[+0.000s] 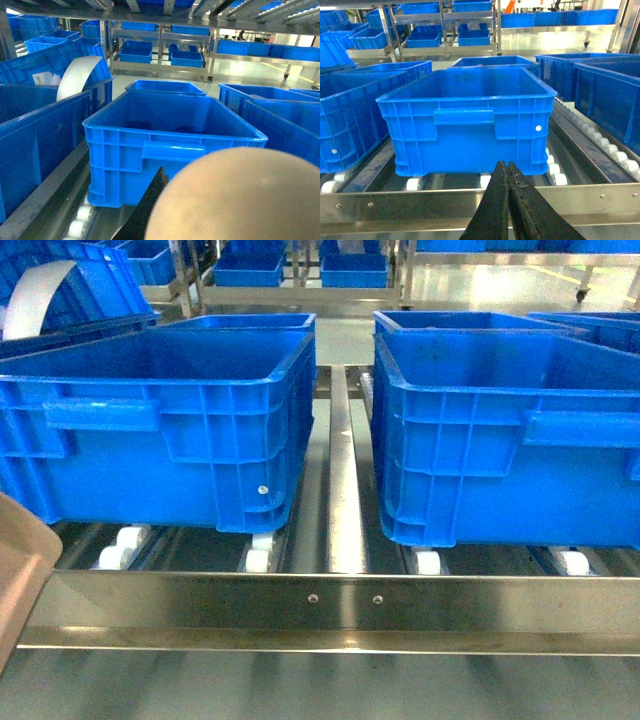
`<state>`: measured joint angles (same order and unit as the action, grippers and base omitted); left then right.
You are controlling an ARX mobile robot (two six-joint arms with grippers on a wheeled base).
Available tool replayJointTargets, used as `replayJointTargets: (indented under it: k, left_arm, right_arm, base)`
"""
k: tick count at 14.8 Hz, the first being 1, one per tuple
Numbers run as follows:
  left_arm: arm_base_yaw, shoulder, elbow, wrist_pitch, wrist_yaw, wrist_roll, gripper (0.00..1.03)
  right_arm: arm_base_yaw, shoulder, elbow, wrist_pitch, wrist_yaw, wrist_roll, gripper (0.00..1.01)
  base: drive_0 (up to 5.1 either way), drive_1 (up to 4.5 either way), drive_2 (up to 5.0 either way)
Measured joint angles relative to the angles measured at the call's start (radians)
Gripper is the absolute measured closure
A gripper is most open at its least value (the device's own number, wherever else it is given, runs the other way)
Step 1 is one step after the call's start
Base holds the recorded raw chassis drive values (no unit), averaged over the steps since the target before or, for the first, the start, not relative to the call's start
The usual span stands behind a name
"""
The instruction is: Place part in tray to right shelf
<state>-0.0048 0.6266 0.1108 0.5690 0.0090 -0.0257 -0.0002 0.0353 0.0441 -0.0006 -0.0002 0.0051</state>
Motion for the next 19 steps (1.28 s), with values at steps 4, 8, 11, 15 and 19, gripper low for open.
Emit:
replayJointTargets:
  k: [4,8,11,15,19]
  left_arm:
    - [0.003,-0.059,-0.051,-0.080,-0.010,0.008,0.91]
    - [0.004,-0.235,-0.096,-0.192,-0.009,0.008,0.91]
    - [0.004,-0.307,-0.096,-0.251,-0.010,0.008,0.91]
    - [0.004,-0.381,-0.096,-0.328,-0.010,0.008,0.91]
    - [0.004,-0.434,-0.096,-0.384,-0.010,0.008,0.91]
  right_arm:
    - [0.000,-0.019,-0.022,0.001,0.000,0.000,0.99]
    - [0.000,-0.030,-0.031,-0.004,0.000,0.000,0.99]
    - [0.000,-0.030,-0.031,-0.003,0.000,0.000,0.99]
    - [0.000,-0.030,-0.031,-0.003,0.000,0.000,0.99]
    - [0.000,-0.030,-0.031,-0.003,0.000,0.000,0.99]
  base:
    - [0.0,0.00,0.0]
    - [0.0,0.00,0.0]
    - [0.0,0.00,0.0]
    - [0.0,0.00,0.0]
    - [0.0,0.00,0.0]
